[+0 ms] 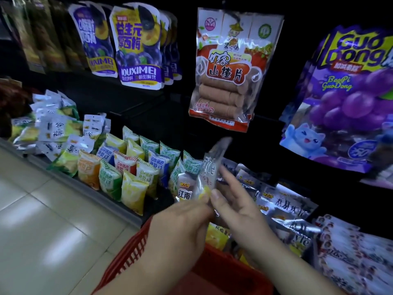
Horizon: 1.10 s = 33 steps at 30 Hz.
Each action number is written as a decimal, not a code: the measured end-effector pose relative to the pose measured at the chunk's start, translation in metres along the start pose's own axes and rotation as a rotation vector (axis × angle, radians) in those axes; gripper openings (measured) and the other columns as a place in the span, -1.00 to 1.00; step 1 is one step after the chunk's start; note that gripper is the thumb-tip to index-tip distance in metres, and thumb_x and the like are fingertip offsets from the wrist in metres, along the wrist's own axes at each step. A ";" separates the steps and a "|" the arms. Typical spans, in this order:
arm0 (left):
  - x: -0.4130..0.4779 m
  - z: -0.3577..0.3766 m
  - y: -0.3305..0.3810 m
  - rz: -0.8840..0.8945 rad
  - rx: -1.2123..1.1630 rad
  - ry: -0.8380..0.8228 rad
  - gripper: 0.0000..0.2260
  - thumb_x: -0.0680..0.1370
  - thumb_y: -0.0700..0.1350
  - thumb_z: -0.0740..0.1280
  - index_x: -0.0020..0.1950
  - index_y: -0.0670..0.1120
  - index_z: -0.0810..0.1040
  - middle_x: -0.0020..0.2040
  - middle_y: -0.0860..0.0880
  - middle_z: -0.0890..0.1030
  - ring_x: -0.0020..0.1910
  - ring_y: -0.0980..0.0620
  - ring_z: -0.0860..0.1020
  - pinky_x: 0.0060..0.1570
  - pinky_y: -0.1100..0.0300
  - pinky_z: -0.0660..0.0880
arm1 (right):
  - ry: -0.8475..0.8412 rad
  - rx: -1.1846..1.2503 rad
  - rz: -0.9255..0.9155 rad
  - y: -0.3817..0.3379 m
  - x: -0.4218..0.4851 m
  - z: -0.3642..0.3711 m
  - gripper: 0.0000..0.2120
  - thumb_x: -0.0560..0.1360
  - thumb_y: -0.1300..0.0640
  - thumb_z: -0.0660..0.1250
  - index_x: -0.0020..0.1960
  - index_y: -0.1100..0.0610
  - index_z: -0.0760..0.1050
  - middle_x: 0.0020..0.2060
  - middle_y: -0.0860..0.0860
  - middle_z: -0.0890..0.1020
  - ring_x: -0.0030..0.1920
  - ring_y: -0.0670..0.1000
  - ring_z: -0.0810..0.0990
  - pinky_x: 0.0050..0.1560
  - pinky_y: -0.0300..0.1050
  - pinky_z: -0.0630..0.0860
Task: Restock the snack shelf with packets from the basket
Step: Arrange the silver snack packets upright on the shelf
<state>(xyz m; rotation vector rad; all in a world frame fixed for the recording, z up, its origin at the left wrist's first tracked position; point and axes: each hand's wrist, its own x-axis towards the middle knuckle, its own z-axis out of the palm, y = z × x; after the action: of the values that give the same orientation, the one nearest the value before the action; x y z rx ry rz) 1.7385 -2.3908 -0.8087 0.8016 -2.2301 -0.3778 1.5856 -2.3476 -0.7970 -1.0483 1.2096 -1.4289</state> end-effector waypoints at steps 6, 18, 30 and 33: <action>0.004 0.005 0.006 0.089 -0.197 0.021 -0.74 0.54 -0.32 0.30 0.09 0.00 0.61 0.14 0.18 0.62 0.15 0.09 0.58 0.04 0.07 0.57 | 0.261 -0.116 0.014 0.000 0.008 -0.018 -0.86 0.63 0.14 0.36 0.14 -0.06 0.55 -0.18 0.03 0.74 -0.20 0.03 0.72 -0.17 -0.06 0.66; 0.013 -0.017 -0.026 -0.610 -0.674 0.046 -0.62 0.56 -0.20 0.46 0.24 0.24 0.60 -0.20 -0.20 0.68 -0.22 -0.28 0.62 -0.22 -0.20 0.59 | 0.146 -0.263 -0.091 0.004 0.008 -0.034 -0.50 0.50 0.10 0.49 0.36 -0.28 0.53 0.34 -0.13 0.58 0.03 -0.05 0.73 -0.12 -0.14 0.68; 0.010 -0.014 -0.034 -0.526 -0.546 -0.076 -0.54 0.62 -0.13 0.41 0.39 0.34 0.46 -0.25 0.03 0.64 -0.35 0.08 0.52 -0.31 0.16 0.50 | 0.118 -0.260 -0.050 0.011 0.009 -0.036 -0.50 0.42 0.12 0.56 0.25 -0.32 0.60 0.26 -0.45 0.54 0.33 -0.42 0.43 0.29 0.04 0.60; 0.013 -0.007 -0.044 -0.599 -0.500 0.004 -0.60 0.57 -0.10 0.46 0.32 0.29 0.53 -0.15 -0.17 0.64 -0.32 0.05 0.57 -0.32 0.18 0.54 | 0.159 -0.274 -0.044 0.013 0.010 -0.033 -0.54 0.41 0.04 0.57 0.22 -0.33 0.60 0.30 -0.34 0.57 0.37 -0.34 0.44 0.33 -0.08 0.55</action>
<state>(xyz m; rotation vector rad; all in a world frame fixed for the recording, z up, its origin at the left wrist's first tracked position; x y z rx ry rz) 1.7557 -2.4329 -0.8178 1.1615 -1.7290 -1.1592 1.5536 -2.3530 -0.8144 -1.1683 1.5388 -1.4295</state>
